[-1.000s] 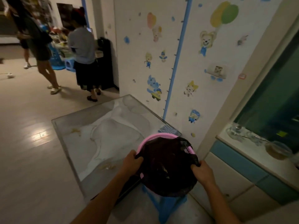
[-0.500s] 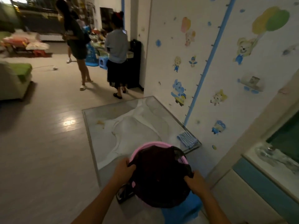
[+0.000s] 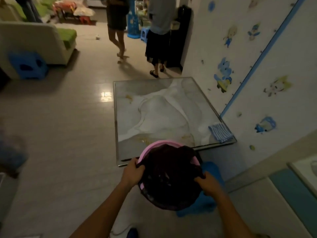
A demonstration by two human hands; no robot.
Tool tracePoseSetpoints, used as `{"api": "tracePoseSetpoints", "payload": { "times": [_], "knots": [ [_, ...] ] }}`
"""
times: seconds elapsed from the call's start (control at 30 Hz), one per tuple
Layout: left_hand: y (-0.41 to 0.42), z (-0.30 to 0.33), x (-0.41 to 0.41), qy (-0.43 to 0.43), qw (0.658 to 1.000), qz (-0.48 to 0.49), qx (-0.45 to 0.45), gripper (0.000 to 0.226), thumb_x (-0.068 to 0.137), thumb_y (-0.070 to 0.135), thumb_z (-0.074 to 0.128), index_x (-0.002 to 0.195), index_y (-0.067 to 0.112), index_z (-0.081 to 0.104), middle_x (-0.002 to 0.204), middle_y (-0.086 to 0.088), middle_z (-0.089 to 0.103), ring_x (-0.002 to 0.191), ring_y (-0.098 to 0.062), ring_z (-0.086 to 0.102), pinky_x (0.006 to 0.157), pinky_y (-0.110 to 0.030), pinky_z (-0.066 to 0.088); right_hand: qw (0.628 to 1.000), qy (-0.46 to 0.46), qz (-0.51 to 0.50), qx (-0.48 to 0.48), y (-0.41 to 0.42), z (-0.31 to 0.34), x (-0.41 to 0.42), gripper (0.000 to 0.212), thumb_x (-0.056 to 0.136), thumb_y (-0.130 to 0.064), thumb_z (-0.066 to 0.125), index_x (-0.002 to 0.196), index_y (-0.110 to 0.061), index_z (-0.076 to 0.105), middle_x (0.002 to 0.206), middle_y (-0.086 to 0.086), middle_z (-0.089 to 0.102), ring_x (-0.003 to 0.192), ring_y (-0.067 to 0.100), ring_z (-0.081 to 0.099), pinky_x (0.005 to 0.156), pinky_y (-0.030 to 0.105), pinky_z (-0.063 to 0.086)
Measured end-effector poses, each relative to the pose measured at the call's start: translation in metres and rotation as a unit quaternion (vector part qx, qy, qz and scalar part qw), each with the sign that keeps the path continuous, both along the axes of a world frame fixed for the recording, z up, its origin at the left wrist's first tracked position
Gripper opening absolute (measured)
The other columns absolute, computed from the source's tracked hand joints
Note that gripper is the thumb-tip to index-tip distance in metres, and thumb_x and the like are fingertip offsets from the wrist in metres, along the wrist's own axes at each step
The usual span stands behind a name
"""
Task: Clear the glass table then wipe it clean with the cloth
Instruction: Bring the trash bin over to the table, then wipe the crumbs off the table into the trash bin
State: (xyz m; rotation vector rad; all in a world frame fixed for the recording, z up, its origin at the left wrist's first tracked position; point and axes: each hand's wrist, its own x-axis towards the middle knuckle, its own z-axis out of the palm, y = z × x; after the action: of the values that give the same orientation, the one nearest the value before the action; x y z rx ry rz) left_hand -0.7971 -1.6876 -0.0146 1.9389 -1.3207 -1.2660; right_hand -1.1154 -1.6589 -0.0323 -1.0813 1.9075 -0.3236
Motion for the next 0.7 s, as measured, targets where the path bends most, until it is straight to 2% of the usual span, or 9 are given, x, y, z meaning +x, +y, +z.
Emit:
{"api": "tracePoseSetpoints", "payload": {
  "times": [0.07, 0.1, 0.13, 0.17, 0.23, 0.3, 0.37, 0.5, 0.7],
  "knots": [
    [0.004, -0.022, 0.001, -0.009, 1.0, 0.005, 0.02, 0.02, 0.082, 0.032, 0.058, 0.097, 0.02, 0.058, 0.091, 0.001, 0.066, 0.084, -0.02, 0.064, 0.077, -0.037, 0.052, 1.0, 0.011, 0.005, 0.017, 0.0, -0.018, -0.008, 0.037, 0.082, -0.048, 0.067, 0.09, -0.015, 0.052, 0.081, -0.001, 0.055, 0.077, 0.018, 0.058, 0.069, 0.032, 0.046],
    [0.006, -0.029, 0.001, -0.013, 1.0, 0.009, 0.024, 0.016, 0.083, 0.03, 0.059, 0.095, 0.019, 0.057, 0.089, 0.0, 0.066, 0.082, -0.02, 0.063, 0.074, -0.036, 0.051, 1.0, 0.014, 0.001, 0.016, 0.001, -0.026, -0.012, 0.055, 0.074, -0.066, 0.067, 0.09, -0.016, 0.051, 0.082, -0.003, 0.054, 0.081, 0.018, 0.057, 0.071, 0.032, 0.045],
    [0.007, -0.036, 0.001, -0.012, 0.999, 0.015, 0.031, 0.013, 0.084, 0.028, 0.06, 0.09, 0.019, 0.054, 0.086, 0.0, 0.064, 0.08, -0.021, 0.061, 0.07, -0.034, 0.047, 1.0, 0.019, -0.008, 0.017, 0.0, -0.035, -0.016, 0.071, 0.064, -0.081, 0.062, 0.093, -0.017, 0.05, 0.085, -0.004, 0.054, 0.085, 0.02, 0.057, 0.074, 0.032, 0.044],
    [0.006, -0.043, 0.0, -0.013, 0.999, 0.018, 0.036, 0.012, 0.085, 0.026, 0.06, 0.086, 0.019, 0.05, 0.083, 0.0, 0.061, 0.078, -0.022, 0.058, 0.067, -0.033, 0.042, 0.999, 0.03, -0.019, 0.021, -0.002, -0.039, -0.018, 0.081, 0.061, -0.087, 0.056, 0.1, -0.016, 0.05, 0.096, 0.0, 0.058, 0.095, 0.023, 0.057, 0.08, 0.032, 0.042],
    [0.003, -0.059, -0.001, -0.012, 0.999, 0.021, 0.045, 0.019, 0.086, 0.022, 0.061, 0.08, 0.024, 0.043, 0.075, 0.0, 0.053, 0.074, -0.022, 0.053, 0.065, -0.033, 0.037, 0.997, 0.058, -0.03, 0.033, -0.005, -0.033, -0.018, 0.081, 0.076, -0.075, 0.054, 0.121, -0.008, 0.048, 0.135, 0.017, 0.053, 0.124, 0.031, 0.05, 0.095, 0.035, 0.04],
    [0.003, -0.073, 0.0, -0.01, 0.998, 0.016, 0.057, 0.021, 0.087, 0.021, 0.061, 0.078, 0.025, 0.042, 0.072, 0.002, 0.052, 0.073, -0.021, 0.053, 0.063, -0.033, 0.036, 0.995, 0.077, -0.035, 0.044, -0.012, -0.029, -0.021, 0.075, 0.09, -0.056, 0.055, 0.139, -0.001, 0.041, 0.147, 0.019, 0.042, 0.133, 0.032, 0.043, 0.105, 0.036, 0.037],
    [-0.003, -0.087, -0.001, -0.006, 0.998, 0.0, 0.07, 0.02, 0.088, 0.02, 0.061, 0.078, 0.025, 0.044, 0.073, 0.002, 0.054, 0.073, -0.02, 0.054, 0.062, -0.032, 0.037, 0.993, 0.099, -0.035, 0.049, -0.029, -0.03, -0.03, 0.069, 0.094, -0.046, 0.055, 0.142, 0.0, 0.038, 0.144, 0.021, 0.045, 0.13, 0.033, 0.047, 0.106, 0.038, 0.039],
    [-0.021, -0.116, -0.001, -0.003, 0.996, -0.027, 0.089, 0.022, 0.088, 0.02, 0.062, 0.076, 0.021, 0.043, 0.072, 0.0, 0.054, 0.068, -0.016, 0.051, 0.057, -0.027, 0.035, 0.986, 0.159, -0.014, 0.038, -0.068, -0.034, -0.051, 0.061, 0.096, -0.043, 0.052, 0.139, -0.001, 0.04, 0.139, 0.022, 0.05, 0.124, 0.037, 0.051, 0.101, 0.04, 0.042],
    [-0.044, -0.172, -0.003, -0.015, 0.99, -0.056, 0.127, 0.022, 0.085, 0.023, 0.064, 0.085, 0.007, 0.049, 0.077, -0.012, 0.06, 0.073, -0.029, 0.058, 0.064, -0.035, 0.042, 0.975, 0.223, 0.004, 0.025, -0.124, -0.061, -0.075, 0.05, 0.096, -0.041, 0.05, 0.133, -0.007, 0.046, 0.129, 0.018, 0.059, 0.117, 0.035, 0.055, 0.093, 0.035, 0.041]
  ]
}}
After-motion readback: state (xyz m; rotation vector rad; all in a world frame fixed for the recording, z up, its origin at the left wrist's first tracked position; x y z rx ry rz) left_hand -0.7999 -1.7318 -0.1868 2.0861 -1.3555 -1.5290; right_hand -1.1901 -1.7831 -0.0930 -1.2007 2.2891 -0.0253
